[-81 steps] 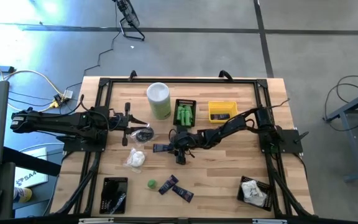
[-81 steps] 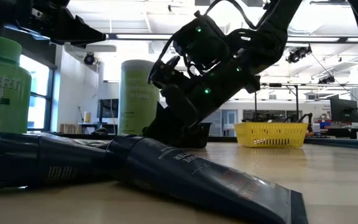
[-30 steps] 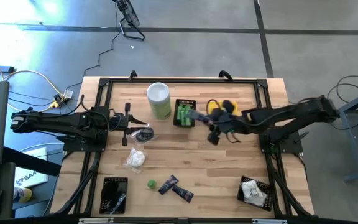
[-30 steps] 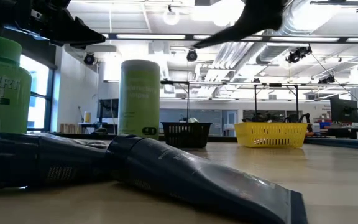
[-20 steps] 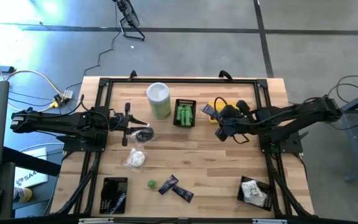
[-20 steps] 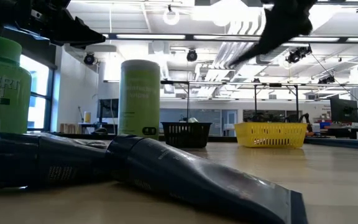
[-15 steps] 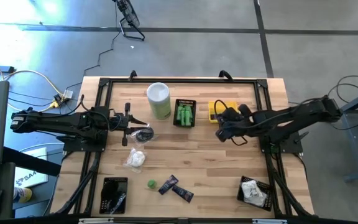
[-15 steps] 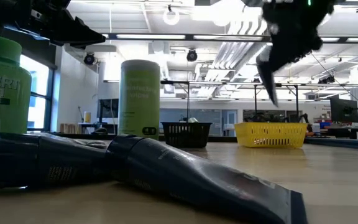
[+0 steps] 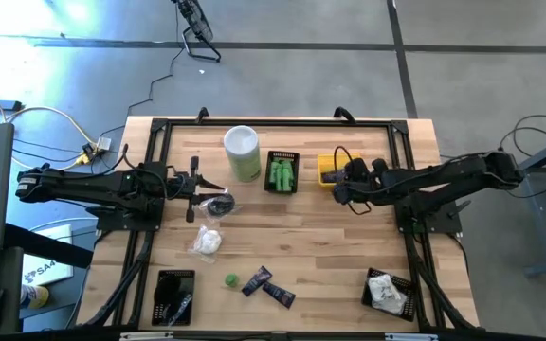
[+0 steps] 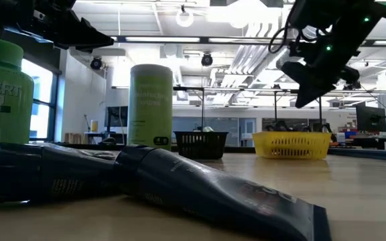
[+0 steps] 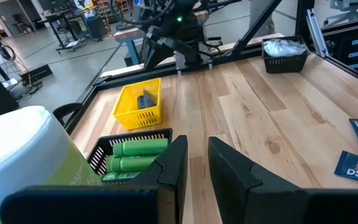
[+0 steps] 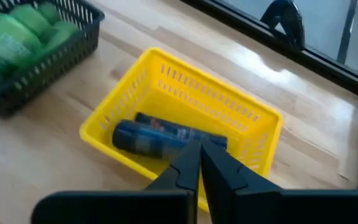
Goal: Pick & Place Travel size toiletries
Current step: Put the blue shave butter into the yellow bin, then put the white cotton pack into the bottom right black bin
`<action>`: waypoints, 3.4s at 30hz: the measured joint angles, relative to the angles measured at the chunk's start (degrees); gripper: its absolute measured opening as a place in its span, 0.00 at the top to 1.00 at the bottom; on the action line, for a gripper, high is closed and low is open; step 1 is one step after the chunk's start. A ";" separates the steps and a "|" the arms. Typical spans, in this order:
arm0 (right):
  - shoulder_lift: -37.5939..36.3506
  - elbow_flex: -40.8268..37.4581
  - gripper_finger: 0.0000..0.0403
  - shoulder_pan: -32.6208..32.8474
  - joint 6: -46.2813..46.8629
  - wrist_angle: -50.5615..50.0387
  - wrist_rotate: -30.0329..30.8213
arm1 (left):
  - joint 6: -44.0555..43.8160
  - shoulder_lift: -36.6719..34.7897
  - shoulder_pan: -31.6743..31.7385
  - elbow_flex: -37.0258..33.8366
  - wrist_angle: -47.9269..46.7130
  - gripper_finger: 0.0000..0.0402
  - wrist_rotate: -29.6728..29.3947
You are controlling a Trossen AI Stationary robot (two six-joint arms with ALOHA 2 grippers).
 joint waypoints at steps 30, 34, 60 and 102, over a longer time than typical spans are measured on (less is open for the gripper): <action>1.50 0.04 0.99 4.74 -20.02 48.58 -15.26 | 0.24 0.01 0.00 0.09 -0.04 0.85 0.00; 3.25 0.04 0.99 5.99 -19.54 50.53 -15.36 | 0.26 0.00 0.00 0.09 -0.04 0.85 0.00; 10.64 0.04 0.99 9.94 -31.42 68.14 -18.90 | 0.24 0.01 0.00 0.09 0.24 0.85 0.00; -4.09 -15.23 0.99 11.49 -38.02 64.74 -18.37 | -24.34 1.39 0.00 0.00 -7.82 0.85 0.30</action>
